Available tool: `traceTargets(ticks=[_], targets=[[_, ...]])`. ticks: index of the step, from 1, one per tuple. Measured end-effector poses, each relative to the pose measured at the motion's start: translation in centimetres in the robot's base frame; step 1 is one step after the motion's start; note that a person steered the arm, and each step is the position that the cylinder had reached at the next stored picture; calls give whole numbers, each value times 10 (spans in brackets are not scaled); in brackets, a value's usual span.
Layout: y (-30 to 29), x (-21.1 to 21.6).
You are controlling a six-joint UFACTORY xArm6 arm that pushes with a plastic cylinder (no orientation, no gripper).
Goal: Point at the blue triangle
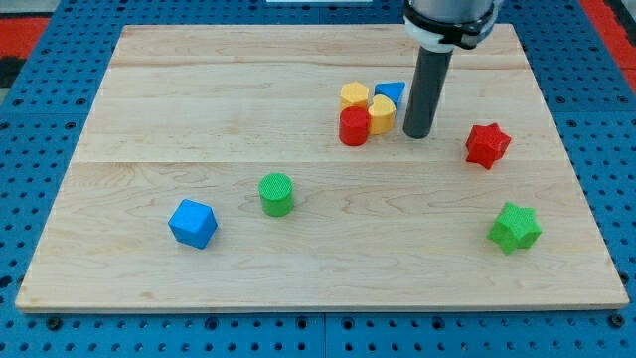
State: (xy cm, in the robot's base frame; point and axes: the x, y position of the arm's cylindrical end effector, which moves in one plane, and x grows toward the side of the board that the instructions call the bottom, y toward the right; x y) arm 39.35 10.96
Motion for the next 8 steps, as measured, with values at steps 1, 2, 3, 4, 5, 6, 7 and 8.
traceTargets(ticks=[1,2,3,4,5,6,7,8], targets=[[-12,-11],[-25,-16],[-18,-10],[0,5],[41,-20],[61,-48],[59,-56],[41,-55]])
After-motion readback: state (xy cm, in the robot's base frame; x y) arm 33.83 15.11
